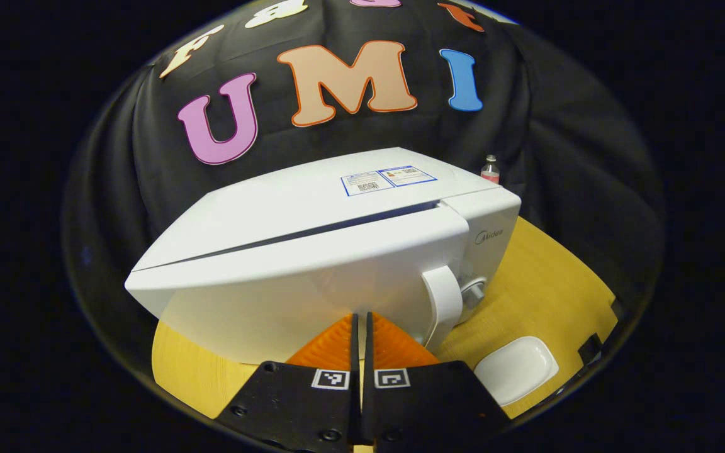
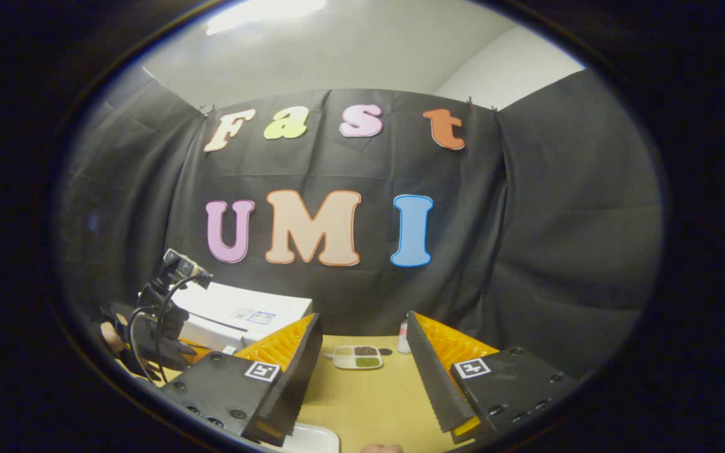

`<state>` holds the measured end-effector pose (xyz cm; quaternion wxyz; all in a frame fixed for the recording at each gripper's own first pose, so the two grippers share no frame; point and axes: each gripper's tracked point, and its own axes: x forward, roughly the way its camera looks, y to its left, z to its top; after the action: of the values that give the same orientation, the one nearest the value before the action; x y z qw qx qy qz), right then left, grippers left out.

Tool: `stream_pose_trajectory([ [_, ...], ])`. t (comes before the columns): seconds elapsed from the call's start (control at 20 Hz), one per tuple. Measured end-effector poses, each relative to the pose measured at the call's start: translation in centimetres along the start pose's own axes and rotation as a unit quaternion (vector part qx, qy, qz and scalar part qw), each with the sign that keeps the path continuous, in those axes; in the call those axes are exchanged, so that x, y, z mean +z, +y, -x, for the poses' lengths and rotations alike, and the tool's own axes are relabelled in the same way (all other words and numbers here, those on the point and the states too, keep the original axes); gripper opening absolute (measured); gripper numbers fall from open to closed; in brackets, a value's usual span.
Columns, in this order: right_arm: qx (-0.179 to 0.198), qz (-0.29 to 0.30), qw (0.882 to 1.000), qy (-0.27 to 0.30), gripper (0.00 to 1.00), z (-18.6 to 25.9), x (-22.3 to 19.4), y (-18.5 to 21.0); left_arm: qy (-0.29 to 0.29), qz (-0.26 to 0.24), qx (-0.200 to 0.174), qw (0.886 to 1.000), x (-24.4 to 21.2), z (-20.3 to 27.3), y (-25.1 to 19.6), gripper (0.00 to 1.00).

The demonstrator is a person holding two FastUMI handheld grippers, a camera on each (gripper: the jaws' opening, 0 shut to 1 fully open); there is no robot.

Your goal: Open the microwave oven with the left hand, put the food in, and close the microwave oven.

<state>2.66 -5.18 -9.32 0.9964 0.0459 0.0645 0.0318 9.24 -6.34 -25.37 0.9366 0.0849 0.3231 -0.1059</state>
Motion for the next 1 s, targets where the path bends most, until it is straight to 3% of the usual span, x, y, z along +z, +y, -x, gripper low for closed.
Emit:
stream_pose_trajectory([
  [0.2,0.008,0.006,1.0,0.004,0.8,-0.4,-0.2,0.1,-0.004,0.026,-0.01,1.0,0.6,-0.3,0.0,0.0],
  [0.25,0.01,0.006,1.0,0.005,0.8,-0.4,-0.1,0.1,-0.014,0.042,-0.006,0.999,1.2,-0.6,0.3,0.0],
  [0.3,0.011,0.007,1.0,0.006,0.79,-0.5,-0.2,0.1,-0.01,0.069,-0.027,0.997,1.1,-1.0,-0.4,0.0],
  [0.35,0.013,0.007,1.0,0.01,0.8,-0.5,-0.4,0.1,0.014,0.083,-0.025,0.996,0.1,-0.9,-0.8,0.0],
  [0.6,0.018,0.014,0.999,0.024,0.8,-0.1,-1.1,0.3,-0.01,0.036,-0.002,0.999,1.2,-0.6,-0.6,0.0],
  [0.8,0.02,0.012,0.999,0.028,0.8,0.0,-1.3,0.7,-0.015,0.03,0.019,0.999,1.3,0.2,0.4,0.0],
  [1.0,0.025,0.016,0.999,0.033,0.8,-0.3,-1.9,1.2,-0.062,0.014,0.022,0.998,2.9,3.3,1.2,0.01],
])
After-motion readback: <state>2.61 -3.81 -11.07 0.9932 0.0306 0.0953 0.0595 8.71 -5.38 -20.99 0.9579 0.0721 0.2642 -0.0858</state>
